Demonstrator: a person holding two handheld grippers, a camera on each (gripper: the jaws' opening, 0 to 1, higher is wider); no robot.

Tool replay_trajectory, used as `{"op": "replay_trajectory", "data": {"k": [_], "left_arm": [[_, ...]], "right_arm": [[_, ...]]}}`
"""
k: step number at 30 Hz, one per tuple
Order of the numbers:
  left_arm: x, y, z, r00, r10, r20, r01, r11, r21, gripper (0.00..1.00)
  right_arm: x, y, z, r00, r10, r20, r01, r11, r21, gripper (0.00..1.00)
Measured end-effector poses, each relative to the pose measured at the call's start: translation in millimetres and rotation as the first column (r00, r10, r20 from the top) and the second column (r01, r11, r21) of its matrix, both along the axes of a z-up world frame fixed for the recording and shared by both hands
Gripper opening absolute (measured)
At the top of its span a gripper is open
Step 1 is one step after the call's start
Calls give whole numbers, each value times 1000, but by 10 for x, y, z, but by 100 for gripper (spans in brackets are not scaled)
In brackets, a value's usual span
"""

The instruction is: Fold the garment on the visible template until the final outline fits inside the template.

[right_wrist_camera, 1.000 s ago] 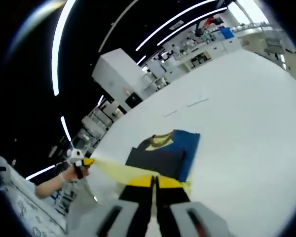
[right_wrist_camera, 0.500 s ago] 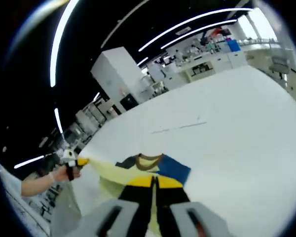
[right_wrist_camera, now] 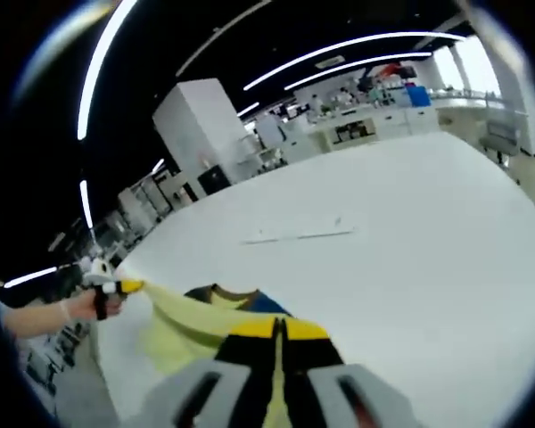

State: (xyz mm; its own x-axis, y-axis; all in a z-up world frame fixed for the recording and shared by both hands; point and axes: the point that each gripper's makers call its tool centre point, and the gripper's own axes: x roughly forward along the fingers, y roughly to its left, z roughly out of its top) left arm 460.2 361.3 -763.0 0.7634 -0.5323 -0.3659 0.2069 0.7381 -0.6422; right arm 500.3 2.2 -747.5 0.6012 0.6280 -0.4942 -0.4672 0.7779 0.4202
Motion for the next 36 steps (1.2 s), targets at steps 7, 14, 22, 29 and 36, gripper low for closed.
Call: {"op": "replay_trajectory", "data": {"k": [7,14,22,29,36], "left_arm": [[-9,-86,-258,997,19,-70,-15,998,53,0],[0,-50,-474,992,32,-120,-22,996,84,0],[28,-75,-570,984,86,-156,-75,994,73,0],[-50,-178,-518,985,81,-152,-74,996,51,0],[-45,-170,-437,995,10,-95,-4,998,60,12]], "right_arm": [[67,-68,-281,999,-14,-45,11,999,-54,0],[124,-109,-538,994,-23,-106,13,995,-101,0],[120,-76,-624,989,-36,-145,22,995,-100,0],[96,-55,-640,988,-31,-148,15,994,-105,0],[68,43,-568,992,35,-122,-44,996,-73,13]]}}
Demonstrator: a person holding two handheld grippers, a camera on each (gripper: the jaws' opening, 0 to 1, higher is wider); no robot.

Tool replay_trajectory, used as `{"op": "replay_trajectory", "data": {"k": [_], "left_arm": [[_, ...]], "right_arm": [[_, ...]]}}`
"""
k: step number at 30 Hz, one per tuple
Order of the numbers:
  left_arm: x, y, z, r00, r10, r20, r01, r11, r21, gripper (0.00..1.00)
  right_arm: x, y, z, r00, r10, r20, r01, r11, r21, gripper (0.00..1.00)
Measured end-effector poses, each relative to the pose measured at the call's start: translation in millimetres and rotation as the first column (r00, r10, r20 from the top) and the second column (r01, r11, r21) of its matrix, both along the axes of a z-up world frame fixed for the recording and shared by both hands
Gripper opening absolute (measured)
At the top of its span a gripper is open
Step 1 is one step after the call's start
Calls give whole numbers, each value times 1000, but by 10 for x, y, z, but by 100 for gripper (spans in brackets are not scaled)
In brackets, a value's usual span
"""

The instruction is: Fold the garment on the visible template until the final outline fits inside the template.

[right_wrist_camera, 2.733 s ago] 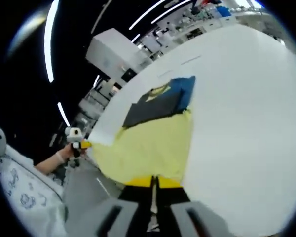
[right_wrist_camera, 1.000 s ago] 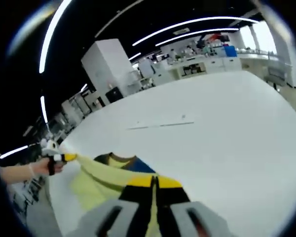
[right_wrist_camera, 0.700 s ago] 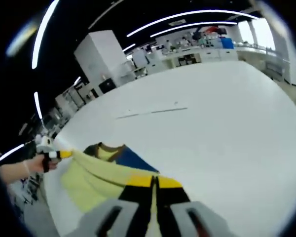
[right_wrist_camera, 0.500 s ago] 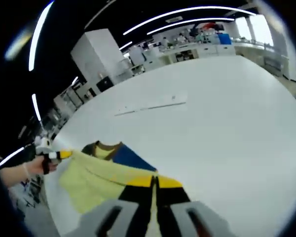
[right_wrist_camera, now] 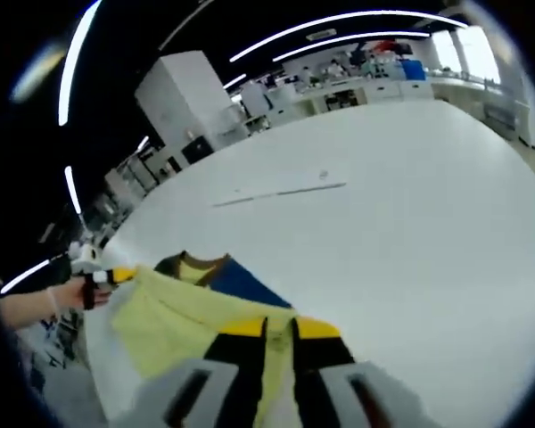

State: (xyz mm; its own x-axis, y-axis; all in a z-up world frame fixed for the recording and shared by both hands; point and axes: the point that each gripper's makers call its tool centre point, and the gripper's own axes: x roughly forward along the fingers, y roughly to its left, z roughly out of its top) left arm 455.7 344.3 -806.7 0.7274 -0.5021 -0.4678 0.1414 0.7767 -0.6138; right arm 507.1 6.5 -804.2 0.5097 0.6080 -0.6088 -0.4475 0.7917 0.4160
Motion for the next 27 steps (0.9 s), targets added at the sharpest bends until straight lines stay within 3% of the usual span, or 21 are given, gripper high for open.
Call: {"op": "replay_trajectory", "data": {"k": [3,6,11,14,19,27], "left_arm": [[-31,-48,40,998,-54,30,53,998,20,26],[-74,-81,59,986,-149,78,142,985,95,40],[-124,-117,42,969,-229,95,215,968,131,54],[-163,-177,49,959,-265,105,250,959,135,64],[-207,-270,193,936,-311,164,290,946,143,69],[-303,-342,182,930,-335,149,314,938,150,70]], "right_arm": [[-55,47,28,998,51,19,-51,999,-8,31],[-79,69,4,991,122,63,-118,991,-58,48],[-170,135,-89,975,210,75,-201,973,-113,61],[-266,187,-96,966,245,83,-234,964,-126,62],[-330,237,-55,958,267,104,-255,960,-113,64],[-382,255,-63,952,281,118,-270,958,-102,62]]}}
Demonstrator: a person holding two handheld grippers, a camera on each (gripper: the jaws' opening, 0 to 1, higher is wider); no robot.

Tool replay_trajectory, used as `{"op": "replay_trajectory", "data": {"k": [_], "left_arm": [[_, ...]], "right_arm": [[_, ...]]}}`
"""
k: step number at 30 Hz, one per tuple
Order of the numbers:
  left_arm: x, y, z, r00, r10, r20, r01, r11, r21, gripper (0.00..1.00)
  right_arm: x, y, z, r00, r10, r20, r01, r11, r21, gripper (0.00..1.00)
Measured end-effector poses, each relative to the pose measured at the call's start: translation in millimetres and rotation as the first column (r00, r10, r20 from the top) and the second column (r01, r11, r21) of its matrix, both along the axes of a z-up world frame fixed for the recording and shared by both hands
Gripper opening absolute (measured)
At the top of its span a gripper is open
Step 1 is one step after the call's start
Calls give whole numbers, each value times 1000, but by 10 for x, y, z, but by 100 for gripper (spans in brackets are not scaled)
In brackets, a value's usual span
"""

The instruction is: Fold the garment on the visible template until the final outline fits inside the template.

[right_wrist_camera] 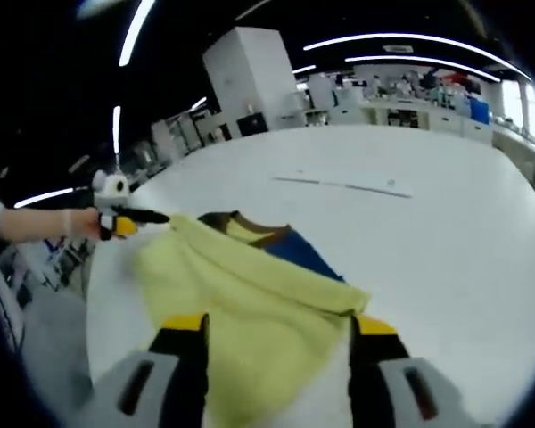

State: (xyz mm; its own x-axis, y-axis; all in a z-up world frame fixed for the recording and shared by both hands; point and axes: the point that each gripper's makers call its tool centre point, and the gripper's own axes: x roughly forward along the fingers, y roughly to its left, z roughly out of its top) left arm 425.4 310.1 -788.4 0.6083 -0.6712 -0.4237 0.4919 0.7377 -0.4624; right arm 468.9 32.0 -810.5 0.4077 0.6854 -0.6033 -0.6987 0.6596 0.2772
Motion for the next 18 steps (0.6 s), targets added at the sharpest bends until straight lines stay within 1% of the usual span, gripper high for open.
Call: {"op": "replay_trajectory", "data": {"k": [1,5,7,12,14,16,18], "left_arm": [[-31,-52,20,1000,-7,3,7,1000,0,70],[25,-20,16,1000,-14,3,14,1000,-11,69],[11,-69,15,1000,-17,-1,17,1000,-11,69],[34,-32,-83,999,-18,-32,18,1000,3,69],[25,-49,-92,999,-24,-35,24,1000,0,67],[-1,-130,-90,999,-36,-38,35,999,-4,67],[34,-132,-121,998,-40,-44,40,999,-10,67]], "right_arm": [[-7,12,1,1000,2,-1,-2,1000,5,62],[-44,66,6,1000,8,-4,-8,1000,18,61],[-50,93,9,1000,11,-4,-11,1000,22,61],[-70,130,-43,1000,19,-23,-18,1000,23,61],[-79,143,-69,999,22,-25,-22,1000,21,60],[-62,165,-79,999,20,-27,-20,999,27,60],[-59,208,-73,999,18,-27,-17,999,36,60]]}}
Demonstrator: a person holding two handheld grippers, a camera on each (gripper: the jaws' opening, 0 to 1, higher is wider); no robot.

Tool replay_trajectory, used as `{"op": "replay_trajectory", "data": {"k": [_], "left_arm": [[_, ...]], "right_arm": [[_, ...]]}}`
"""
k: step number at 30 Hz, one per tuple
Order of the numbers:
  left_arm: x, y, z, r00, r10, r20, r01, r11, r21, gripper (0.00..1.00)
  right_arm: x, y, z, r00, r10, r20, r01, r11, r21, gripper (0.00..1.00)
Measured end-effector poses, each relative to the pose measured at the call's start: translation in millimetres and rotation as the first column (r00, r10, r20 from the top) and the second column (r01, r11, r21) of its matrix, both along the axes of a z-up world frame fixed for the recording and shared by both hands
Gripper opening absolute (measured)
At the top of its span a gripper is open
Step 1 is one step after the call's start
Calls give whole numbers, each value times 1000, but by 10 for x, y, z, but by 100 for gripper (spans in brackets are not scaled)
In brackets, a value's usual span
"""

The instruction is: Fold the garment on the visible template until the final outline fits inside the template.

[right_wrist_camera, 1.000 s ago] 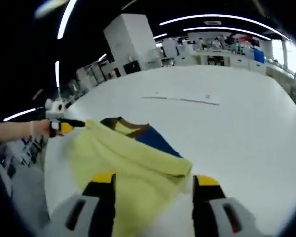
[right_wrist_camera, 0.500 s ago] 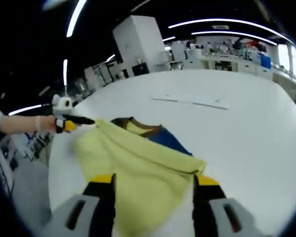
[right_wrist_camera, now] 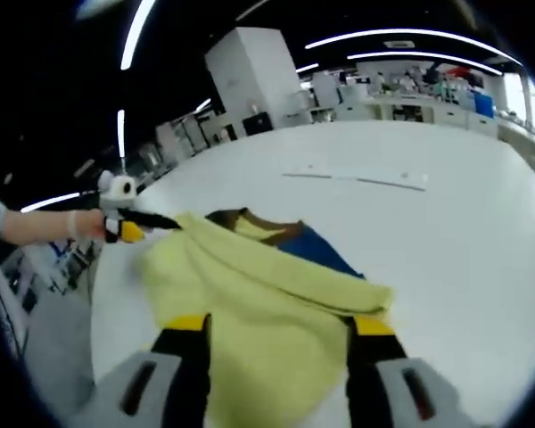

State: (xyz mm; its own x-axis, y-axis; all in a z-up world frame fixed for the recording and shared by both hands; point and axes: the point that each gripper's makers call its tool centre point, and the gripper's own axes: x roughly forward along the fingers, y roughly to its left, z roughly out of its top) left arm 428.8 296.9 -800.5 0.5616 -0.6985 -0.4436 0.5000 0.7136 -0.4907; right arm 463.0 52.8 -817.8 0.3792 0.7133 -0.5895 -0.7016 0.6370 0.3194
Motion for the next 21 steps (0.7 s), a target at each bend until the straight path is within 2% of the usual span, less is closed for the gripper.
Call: {"op": "replay_trajectory", "data": {"k": [4,7,10,15,18,21], "left_arm": [[29,-141,40,1000,-6,13,6,1000,-17,69],[139,-183,84,999,14,39,-13,999,-33,72],[281,-153,112,997,57,56,-55,997,-47,75],[480,-16,135,990,117,74,-111,991,-76,79],[518,13,128,987,142,77,-135,987,-82,80],[527,66,104,986,149,75,-144,987,-71,80]], "right_arm": [[96,68,16,1000,-9,6,9,1000,21,60],[217,123,64,999,-25,27,24,999,32,60],[312,177,120,998,-49,28,47,997,57,60],[437,182,124,997,-66,49,63,997,45,61],[515,182,119,996,-77,47,74,996,51,60],[498,168,119,996,-80,49,78,996,45,60]]}}
